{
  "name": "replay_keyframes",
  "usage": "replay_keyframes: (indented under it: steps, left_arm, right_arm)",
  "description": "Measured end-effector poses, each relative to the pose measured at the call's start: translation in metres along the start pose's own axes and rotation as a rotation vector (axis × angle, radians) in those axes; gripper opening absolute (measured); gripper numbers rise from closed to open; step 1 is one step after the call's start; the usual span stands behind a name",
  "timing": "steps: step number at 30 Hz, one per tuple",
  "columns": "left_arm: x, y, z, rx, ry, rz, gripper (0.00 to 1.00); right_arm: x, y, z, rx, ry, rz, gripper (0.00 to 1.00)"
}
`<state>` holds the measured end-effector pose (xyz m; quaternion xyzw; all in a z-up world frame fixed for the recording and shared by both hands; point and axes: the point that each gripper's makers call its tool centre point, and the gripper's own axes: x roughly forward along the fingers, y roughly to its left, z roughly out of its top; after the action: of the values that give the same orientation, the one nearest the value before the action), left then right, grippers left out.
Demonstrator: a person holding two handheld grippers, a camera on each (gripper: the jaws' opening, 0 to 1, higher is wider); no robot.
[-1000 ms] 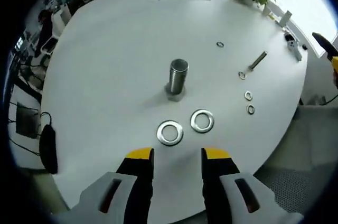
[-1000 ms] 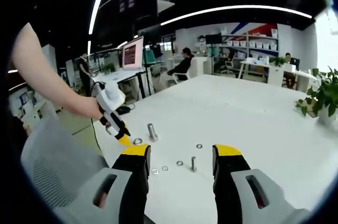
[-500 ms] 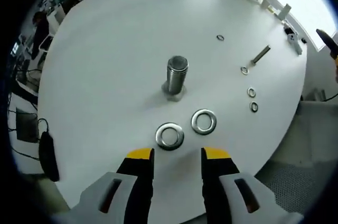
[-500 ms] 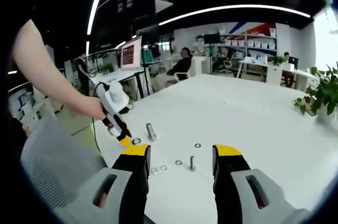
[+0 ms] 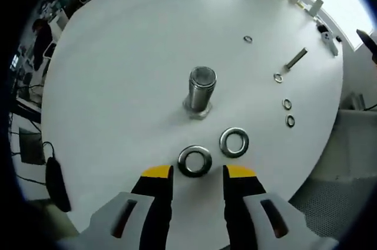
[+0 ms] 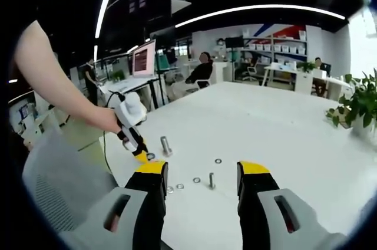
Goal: Place the washer onto the threaded stud by aligning its center hole with the stud, sliding it down to the base, and recovering from edge contact or off-axis alignment until the washer reaches the visible bottom stop.
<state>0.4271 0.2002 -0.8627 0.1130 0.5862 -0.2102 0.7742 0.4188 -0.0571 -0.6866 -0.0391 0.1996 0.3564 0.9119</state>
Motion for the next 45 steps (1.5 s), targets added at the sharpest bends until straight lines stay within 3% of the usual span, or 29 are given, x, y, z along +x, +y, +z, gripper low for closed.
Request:
replay_keyframes:
  steps: [9, 13, 17, 22, 40, 45]
  left_arm:
    - [0.0026, 0.0033, 0.0048, 0.048, 0.005, 0.009, 0.29]
    - [0.0037, 0.0050, 0.0028, 0.199, 0.035, 0.045, 0.26]
    - [0.0037, 0.0035, 0.0038, 0.165, 0.021, 0.032, 0.25]
    - [0.0045, 0.0009, 0.0042, 0.183, 0.025, 0.028, 0.23]
    - [0.0048, -0.0015, 0.0039, 0.249, 0.116, 0.014, 0.22]
    - [0.0053, -0.0007, 0.0040, 0.266, 0.112, 0.013, 0.22]
  right_arm:
    - [-0.0014, -0.0014, 0.0001, 0.001, -0.001, -0.007, 0.49]
    - [-0.0014, -0.0018, 0.0002, 0.000, -0.001, -0.007, 0.49]
    - [-0.0010, 0.0009, -0.0002, -0.012, 0.003, -0.002, 0.49]
    - [-0.0002, 0.0037, 0.0009, -0.013, 0.000, 0.009, 0.49]
    - [-0.0024, -0.0022, 0.0017, 0.013, -0.012, -0.004, 0.49]
    - [-0.0025, -0.0037, 0.0025, 0.025, -0.015, -0.008, 0.49]
